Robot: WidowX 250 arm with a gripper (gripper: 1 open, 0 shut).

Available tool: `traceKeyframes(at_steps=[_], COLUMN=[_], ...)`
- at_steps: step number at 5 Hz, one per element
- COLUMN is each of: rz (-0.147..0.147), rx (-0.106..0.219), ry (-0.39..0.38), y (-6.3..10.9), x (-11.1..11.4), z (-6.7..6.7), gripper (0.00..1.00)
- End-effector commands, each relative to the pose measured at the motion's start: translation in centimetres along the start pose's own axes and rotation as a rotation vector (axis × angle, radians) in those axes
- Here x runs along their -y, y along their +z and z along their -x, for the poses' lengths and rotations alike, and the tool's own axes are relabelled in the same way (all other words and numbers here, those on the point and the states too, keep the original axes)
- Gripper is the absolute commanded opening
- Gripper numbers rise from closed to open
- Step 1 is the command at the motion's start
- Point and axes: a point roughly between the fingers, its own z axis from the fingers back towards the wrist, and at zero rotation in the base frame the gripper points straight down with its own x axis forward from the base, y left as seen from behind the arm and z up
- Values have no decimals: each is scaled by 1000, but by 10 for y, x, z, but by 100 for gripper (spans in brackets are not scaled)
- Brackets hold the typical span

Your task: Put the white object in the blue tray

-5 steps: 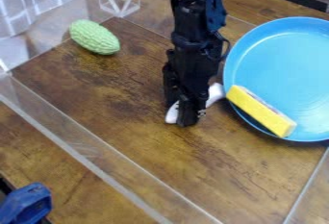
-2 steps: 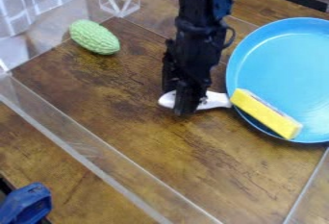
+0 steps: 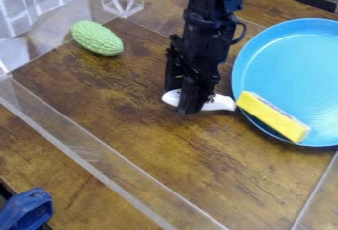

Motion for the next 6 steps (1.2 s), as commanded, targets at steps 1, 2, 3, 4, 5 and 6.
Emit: traceKeyframes(at_steps=[1,2,3,4,5,6], rz=[-46,-44,-37,-27,-34,-43], rx=[87,78,71,65,64,62], ry=[-5,7,20,38,30,22], y=[42,48,50,49,53,58], x=[3,6,9,11,10,8], z=[-3,2,7,11,14,18], gripper=[0,0,0,0,0,0])
